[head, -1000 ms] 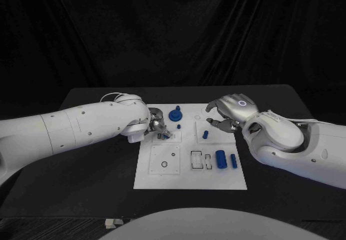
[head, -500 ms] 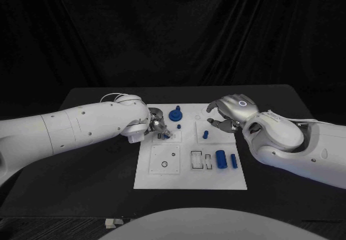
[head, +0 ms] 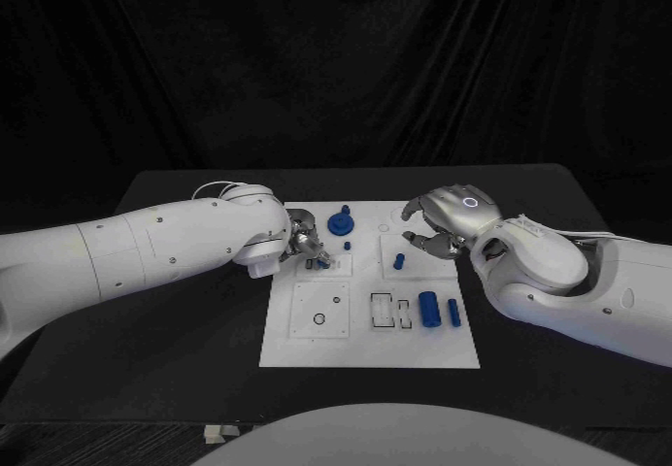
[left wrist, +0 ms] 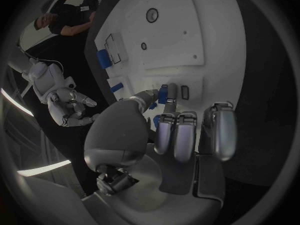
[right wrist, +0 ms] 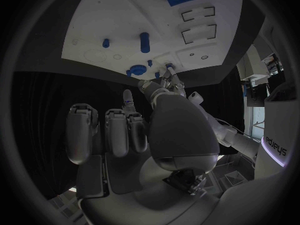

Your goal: Assemble the parts on the task board

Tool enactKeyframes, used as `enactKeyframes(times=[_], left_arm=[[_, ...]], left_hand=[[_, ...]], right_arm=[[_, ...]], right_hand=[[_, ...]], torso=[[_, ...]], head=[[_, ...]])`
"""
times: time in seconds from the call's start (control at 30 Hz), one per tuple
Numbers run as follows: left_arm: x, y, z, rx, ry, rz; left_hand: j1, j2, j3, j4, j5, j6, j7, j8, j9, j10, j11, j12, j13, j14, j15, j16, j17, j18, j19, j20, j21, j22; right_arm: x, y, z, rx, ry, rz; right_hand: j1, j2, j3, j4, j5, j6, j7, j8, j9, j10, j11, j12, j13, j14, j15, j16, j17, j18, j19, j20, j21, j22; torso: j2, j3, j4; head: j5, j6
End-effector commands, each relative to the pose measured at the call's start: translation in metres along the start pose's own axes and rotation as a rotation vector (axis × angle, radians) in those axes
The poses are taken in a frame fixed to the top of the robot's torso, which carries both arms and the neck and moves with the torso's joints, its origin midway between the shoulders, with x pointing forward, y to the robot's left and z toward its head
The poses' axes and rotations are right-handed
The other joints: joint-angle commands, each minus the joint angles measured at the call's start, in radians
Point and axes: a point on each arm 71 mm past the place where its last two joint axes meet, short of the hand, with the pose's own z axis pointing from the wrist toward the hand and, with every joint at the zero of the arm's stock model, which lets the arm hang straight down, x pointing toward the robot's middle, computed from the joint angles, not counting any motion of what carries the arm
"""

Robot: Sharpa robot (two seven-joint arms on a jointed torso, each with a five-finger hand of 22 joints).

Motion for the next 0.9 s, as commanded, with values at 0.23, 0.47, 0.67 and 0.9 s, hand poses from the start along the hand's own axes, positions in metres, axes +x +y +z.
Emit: enactKeyframes(times=[0.23, 0.47, 0.67, 0.9], left_arm=[[0.0049, 0.0045, 0.0019, -0.018, 0.010, 0.003], [0.0062, 0.0024, 0.0025, -0.017, 0.023, 0.013], [0.0073, 0.0019, 0.0028, -0.020, 0.038, 0.022], [0.0074, 0.0026, 0.0028, -0.021, 0.040, 0.023]], left_hand=[[0.004, 0.011, 0.004, -0.012, -0.002, 0.003, -0.007, -0.006, -0.006, 0.075, -0.004, -0.007, 0.227, 0.107, -0.005, 0.003, 0.263, -0.003, 0.004, 0.002, -0.008, 0.195], [0.004, 0.005, 0.000, -0.019, -0.006, 0.001, -0.006, -0.009, -0.006, 0.072, -0.004, -0.010, 0.224, 0.107, -0.005, 0.003, 0.263, -0.003, 0.003, 0.002, -0.009, 0.195], [-0.031, -0.010, -0.050, -0.013, -0.113, 0.002, -0.005, -0.023, -0.013, 0.066, -0.002, -0.017, 0.217, 0.107, -0.003, 0.003, 0.263, -0.002, 0.000, 0.003, -0.018, 0.193], [-0.058, -0.008, -0.087, 0.003, -0.178, 0.005, -0.002, -0.035, -0.020, 0.065, 0.001, -0.019, 0.215, 0.107, -0.001, 0.003, 0.263, -0.001, -0.001, 0.005, -0.023, 0.193]], right_arm=[[0.0024, -0.0011, -0.0004, 0.022, 0.011, -0.003], [0.0026, -0.0008, -0.0007, 0.022, 0.011, -0.001], [0.0027, -0.0011, -0.0009, 0.023, 0.011, -0.001], [0.0034, -0.0011, -0.0012, 0.024, 0.012, 0.000]], right_hand=[[-0.002, 0.008, 0.008, -0.002, 0.005, 0.008, 0.001, 0.001, -0.002, 0.105, 0.000, 0.004, 0.263, 0.062, -0.001, -0.004, 0.039, -0.001, 0.037, 0.001, -0.008, 0.212], [-0.002, 0.008, 0.008, -0.002, 0.005, 0.008, 0.001, 0.001, -0.002, 0.105, 0.000, 0.004, 0.263, 0.062, -0.001, -0.004, 0.039, -0.001, 0.037, 0.001, -0.008, 0.212], [-0.002, 0.008, 0.008, -0.002, 0.005, 0.008, 0.001, 0.001, -0.002, 0.105, 0.000, 0.004, 0.263, 0.062, -0.001, -0.004, 0.039, -0.001, 0.037, 0.001, -0.008, 0.212], [-0.003, 0.008, 0.009, -0.002, 0.005, 0.008, 0.001, 0.000, -0.003, 0.105, 0.000, 0.004, 0.263, 0.062, 0.000, -0.004, 0.038, -0.001, 0.037, 0.001, -0.009, 0.212]], torso=[[0.000, 0.0000, -0.0005], [0.000, 0.0002, -0.0001], [0.000, 0.0001, -0.0001], [0.000, 0.0000, -0.0007]], head=[[0.003, 0.000], [0.002, 0.000], [0.001, 0.000], [0.001, 0.000]])
